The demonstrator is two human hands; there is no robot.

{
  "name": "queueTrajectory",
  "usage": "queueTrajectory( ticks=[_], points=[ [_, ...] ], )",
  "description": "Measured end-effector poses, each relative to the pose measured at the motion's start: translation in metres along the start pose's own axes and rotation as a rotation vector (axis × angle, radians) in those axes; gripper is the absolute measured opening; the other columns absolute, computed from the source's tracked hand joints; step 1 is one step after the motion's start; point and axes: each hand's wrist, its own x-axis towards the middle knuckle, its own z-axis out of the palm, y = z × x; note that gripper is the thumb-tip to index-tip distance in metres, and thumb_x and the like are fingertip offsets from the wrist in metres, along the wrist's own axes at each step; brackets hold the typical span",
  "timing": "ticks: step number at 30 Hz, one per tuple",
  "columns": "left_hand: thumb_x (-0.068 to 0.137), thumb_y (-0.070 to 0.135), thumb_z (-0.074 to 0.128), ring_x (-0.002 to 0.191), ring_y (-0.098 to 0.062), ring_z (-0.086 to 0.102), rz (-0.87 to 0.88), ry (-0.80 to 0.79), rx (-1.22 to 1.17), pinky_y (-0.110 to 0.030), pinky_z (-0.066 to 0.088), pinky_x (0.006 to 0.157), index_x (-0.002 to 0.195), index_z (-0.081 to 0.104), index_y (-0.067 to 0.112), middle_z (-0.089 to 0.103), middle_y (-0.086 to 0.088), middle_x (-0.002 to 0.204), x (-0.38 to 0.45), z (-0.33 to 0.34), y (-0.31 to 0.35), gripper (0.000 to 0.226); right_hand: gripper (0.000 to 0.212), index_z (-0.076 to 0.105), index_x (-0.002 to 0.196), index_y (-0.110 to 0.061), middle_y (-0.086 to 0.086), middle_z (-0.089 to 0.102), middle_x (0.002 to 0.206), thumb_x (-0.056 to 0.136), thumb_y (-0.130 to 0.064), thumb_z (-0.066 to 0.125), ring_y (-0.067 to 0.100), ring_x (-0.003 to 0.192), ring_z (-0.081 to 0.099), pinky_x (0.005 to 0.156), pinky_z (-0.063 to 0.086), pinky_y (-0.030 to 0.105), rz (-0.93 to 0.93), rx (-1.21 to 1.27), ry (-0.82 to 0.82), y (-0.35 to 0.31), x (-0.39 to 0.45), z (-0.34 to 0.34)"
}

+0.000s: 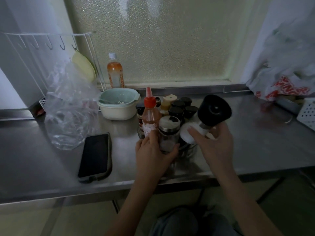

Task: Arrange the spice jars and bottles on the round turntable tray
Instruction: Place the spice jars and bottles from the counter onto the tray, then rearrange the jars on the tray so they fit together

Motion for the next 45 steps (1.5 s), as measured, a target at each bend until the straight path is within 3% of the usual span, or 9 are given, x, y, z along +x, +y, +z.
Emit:
queueTrajectory(
  ticks=[15,20,27,31,33,35,37,39,45],
  points=[
    [0.069,0.057,0.059,0.074,-0.015,0.054,-0.021,0.069,-0.053,-0.028,0.038,0.070,0.096,0.043,0.020,0.059,0.004,0.082,0.001,-0.004,0.003,0.049,0.037,0.061,0.111,-0.021,-0.012,0.064,0.099,0.078,-0.037,0.071,-0.007,0.088,0.059,0.073,0.039,-0.002,-0.094,-0.227,-0.245,0.026,0.000,0.013],
    [0.066,0.038,0.064,0.095,-0.019,0.046,-0.131,0.089,-0.090,-0.029,0.036,0.076,0.112,0.043,0.012,0.053,-0.007,0.102,0.000,-0.003,-0.002,0.057,0.043,0.057,0.119,-0.025,-0.017,0.061,0.099,0.087,-0.053,0.053,-0.015,0.091,0.053,0.077,0.039,-0.001,-0.173,-0.308,-0.244,0.021,-0.020,0.012],
    [0.071,0.011,0.064,0.105,-0.022,0.044,-0.353,0.137,-0.292,-0.026,0.036,0.082,0.123,0.037,0.012,0.046,-0.008,0.110,0.002,-0.002,-0.011,0.058,0.045,0.051,0.133,-0.018,-0.001,0.065,0.115,0.091,-0.032,0.056,0.005,0.100,0.059,0.089,0.050,0.024,-0.237,-0.356,-0.361,0.016,-0.044,0.019],
    [0.075,0.011,0.059,0.088,0.001,0.044,-0.319,0.175,-0.355,-0.003,0.035,0.072,0.120,0.040,0.016,0.047,-0.003,0.100,0.001,-0.005,-0.011,0.049,0.034,0.056,0.122,-0.013,0.001,0.061,0.117,0.089,-0.022,0.057,0.006,0.109,0.050,0.098,0.033,0.013,-0.360,-0.401,0.014,0.008,-0.038,0.008],
    [0.075,0.024,0.057,0.089,0.002,0.044,-0.276,0.149,-0.361,-0.001,0.034,0.073,0.117,0.042,0.018,0.048,-0.002,0.099,0.000,-0.006,-0.008,0.045,0.045,0.048,0.129,-0.014,0.006,0.052,0.130,0.088,-0.027,0.061,0.016,0.121,0.044,0.104,0.025,0.022,-0.221,-0.431,0.223,0.007,-0.024,-0.002],
    [0.071,0.039,0.054,0.088,-0.001,0.041,-0.237,0.119,-0.316,-0.005,0.034,0.076,0.114,0.043,0.018,0.047,0.000,0.103,0.002,-0.005,-0.009,0.049,0.060,0.039,0.136,-0.018,0.006,0.047,0.136,0.086,-0.042,0.061,0.022,0.125,0.043,0.105,0.033,0.034,0.018,-0.339,0.144,0.009,-0.013,-0.009],
    [0.069,0.047,0.055,0.095,-0.005,0.040,-0.236,0.109,-0.268,-0.018,0.037,0.082,0.113,0.044,0.019,0.045,0.002,0.106,0.003,-0.003,-0.011,0.054,0.063,0.041,0.132,-0.024,0.001,0.054,0.123,0.081,-0.056,0.056,0.018,0.111,0.055,0.085,0.047,0.026,0.151,-0.211,0.001,0.008,-0.012,-0.007],
    [0.069,0.056,0.057,0.098,-0.006,0.040,-0.278,0.099,-0.244,-0.029,0.039,0.084,0.116,0.044,0.021,0.043,0.004,0.109,0.004,-0.002,-0.013,0.060,0.060,0.040,0.127,-0.030,-0.005,0.056,0.110,0.078,-0.056,0.061,0.007,0.096,0.057,0.071,0.042,0.012,0.064,-0.243,-0.045,0.004,-0.021,0.000],
    [0.066,0.060,0.060,0.110,-0.026,0.047,-0.332,0.076,-0.135,-0.044,0.042,0.091,0.119,0.048,0.013,0.051,-0.010,0.119,0.019,0.002,-0.010,0.071,0.062,0.041,0.122,-0.027,-0.010,0.051,0.117,0.073,-0.024,0.078,0.010,0.110,0.054,0.088,0.044,0.014,-0.111,-0.266,-0.036,0.002,-0.036,0.016]
  ],
)
